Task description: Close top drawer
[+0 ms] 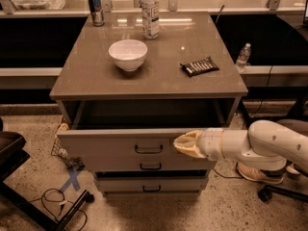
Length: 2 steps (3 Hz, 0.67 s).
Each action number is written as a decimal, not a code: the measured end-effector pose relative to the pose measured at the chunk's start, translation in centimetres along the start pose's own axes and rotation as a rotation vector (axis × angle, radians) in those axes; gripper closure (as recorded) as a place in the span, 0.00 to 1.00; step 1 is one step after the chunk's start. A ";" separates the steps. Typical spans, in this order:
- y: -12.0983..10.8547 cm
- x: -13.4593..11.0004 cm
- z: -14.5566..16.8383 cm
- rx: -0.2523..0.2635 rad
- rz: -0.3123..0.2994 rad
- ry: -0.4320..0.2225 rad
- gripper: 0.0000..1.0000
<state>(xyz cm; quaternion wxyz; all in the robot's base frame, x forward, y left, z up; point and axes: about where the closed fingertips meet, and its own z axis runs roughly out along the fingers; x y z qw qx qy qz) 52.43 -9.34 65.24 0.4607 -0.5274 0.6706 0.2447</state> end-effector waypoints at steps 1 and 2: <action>-2.1 -0.4 1.7 -0.002 0.002 -0.001 1.00; -5.1 -0.8 4.8 -0.003 0.015 -0.014 1.00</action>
Offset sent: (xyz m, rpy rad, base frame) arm 0.0768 0.0243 -0.0081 0.0253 0.0079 -0.0167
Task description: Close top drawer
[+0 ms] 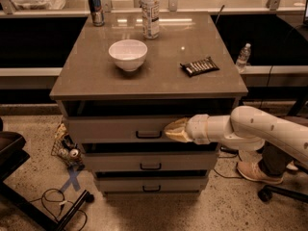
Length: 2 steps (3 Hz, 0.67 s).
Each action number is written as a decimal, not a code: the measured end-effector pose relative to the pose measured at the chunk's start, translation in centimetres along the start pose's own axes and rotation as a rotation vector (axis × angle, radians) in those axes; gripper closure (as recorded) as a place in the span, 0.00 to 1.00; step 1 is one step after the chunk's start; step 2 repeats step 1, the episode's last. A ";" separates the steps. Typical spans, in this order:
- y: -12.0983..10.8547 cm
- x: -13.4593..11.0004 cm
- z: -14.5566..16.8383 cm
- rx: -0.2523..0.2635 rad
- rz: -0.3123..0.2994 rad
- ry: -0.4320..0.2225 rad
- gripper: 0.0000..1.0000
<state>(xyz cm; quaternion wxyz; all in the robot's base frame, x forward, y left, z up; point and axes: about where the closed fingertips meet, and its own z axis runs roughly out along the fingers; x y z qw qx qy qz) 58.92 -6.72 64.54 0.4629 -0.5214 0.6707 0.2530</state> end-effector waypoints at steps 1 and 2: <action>0.0 -0.1 0.1 0.000 -0.001 -0.001 1.00; 0.0 -0.1 0.1 0.000 -0.001 -0.001 1.00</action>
Offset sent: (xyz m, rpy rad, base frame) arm 0.0000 0.0000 0.0000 0.0000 0.0000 0.0000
